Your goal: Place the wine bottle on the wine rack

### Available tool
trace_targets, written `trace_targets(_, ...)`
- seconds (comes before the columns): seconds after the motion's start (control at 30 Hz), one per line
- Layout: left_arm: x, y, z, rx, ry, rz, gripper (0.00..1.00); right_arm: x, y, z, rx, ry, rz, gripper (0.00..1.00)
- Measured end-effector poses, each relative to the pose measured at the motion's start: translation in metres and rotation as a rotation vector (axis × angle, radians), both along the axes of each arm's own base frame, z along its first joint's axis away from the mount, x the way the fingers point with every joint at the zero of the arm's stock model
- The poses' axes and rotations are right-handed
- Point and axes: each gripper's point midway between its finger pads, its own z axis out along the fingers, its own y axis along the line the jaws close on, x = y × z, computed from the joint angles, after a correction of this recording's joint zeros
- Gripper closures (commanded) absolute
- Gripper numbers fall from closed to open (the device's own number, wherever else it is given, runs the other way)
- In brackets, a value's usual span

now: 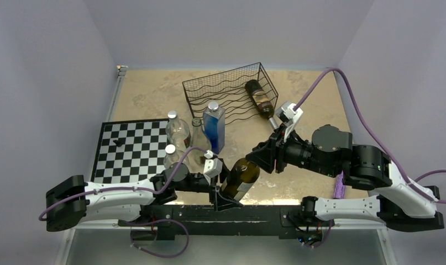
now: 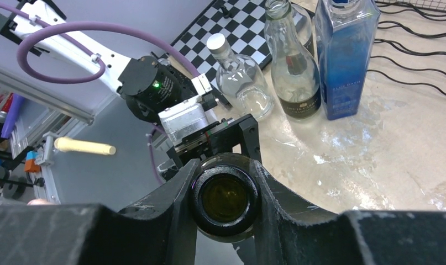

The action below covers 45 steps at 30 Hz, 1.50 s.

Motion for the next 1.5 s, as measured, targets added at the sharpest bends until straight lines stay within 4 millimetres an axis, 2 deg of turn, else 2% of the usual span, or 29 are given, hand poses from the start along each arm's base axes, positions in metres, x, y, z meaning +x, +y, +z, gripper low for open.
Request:
trace_targets(0.03,0.001,0.000,-0.001,0.013,-0.010,0.003,1.00,-0.001,-0.001,-0.001,0.005,-0.003,0.008,0.56)
trace_targets(0.1,0.003,0.001,0.000,0.041,-0.038,0.014,1.00,-0.004,-0.004,0.000,0.020,-0.012,0.019,0.42)
trace_targets(0.2,0.015,-0.001,0.008,0.096,-0.128,0.054,1.00,-0.012,-0.010,0.013,0.094,-0.008,0.041,0.24)
trace_targets(0.33,0.035,-0.006,0.035,0.135,-0.272,0.115,1.00,-0.014,-0.027,0.031,0.140,-0.019,0.025,0.08)
trace_targets(0.4,0.043,-0.006,0.050,0.136,-0.345,0.142,1.00,-0.013,-0.036,0.040,0.153,-0.026,0.005,0.04)
trace_targets(0.5,0.056,-0.005,0.068,0.149,-0.445,0.191,1.00,-0.009,-0.047,0.044,0.145,-0.034,-0.037,0.03)
trace_targets(0.57,0.064,-0.003,0.072,0.177,-0.496,0.221,1.00,-0.006,-0.053,0.040,0.123,-0.034,-0.059,0.03)
trace_targets(0.7,0.078,0.006,0.061,0.268,-0.584,0.267,1.00,-0.004,-0.064,0.031,0.084,-0.036,-0.088,0.03)
trace_targets(0.83,0.090,0.019,0.044,0.386,-0.676,0.286,1.00,-0.009,-0.073,0.038,0.119,-0.041,-0.076,0.03)
trace_targets(0.9,0.095,0.026,0.043,0.446,-0.725,0.289,1.00,-0.014,-0.077,0.044,0.148,-0.039,-0.055,0.04)
trace_targets(1.0,0.104,0.035,0.061,0.497,-0.818,0.305,1.00,-0.019,-0.080,0.054,0.175,-0.032,-0.039,0.04)
trace_targets(1.03,0.108,0.036,0.074,0.489,-0.863,0.318,1.00,-0.019,-0.081,0.056,0.172,-0.029,-0.041,0.05)
trace_targets(1.13,0.114,0.038,0.105,0.453,-0.956,0.353,1.00,-0.018,-0.083,0.057,0.135,-0.016,-0.049,0.09)
trace_targets(1.2,0.115,0.040,0.117,0.439,-1.008,0.363,1.00,-0.018,-0.080,0.053,0.092,0.001,-0.047,0.14)
trace_targets(1.33,0.121,0.046,0.124,0.457,-1.116,0.374,1.00,-0.016,-0.065,0.039,-0.036,0.048,-0.043,0.15)
trace_targets(1.5,0.129,0.050,0.121,0.518,-1.215,0.373,1.00,-0.012,-0.051,0.012,-0.192,0.091,-0.046,0.14)
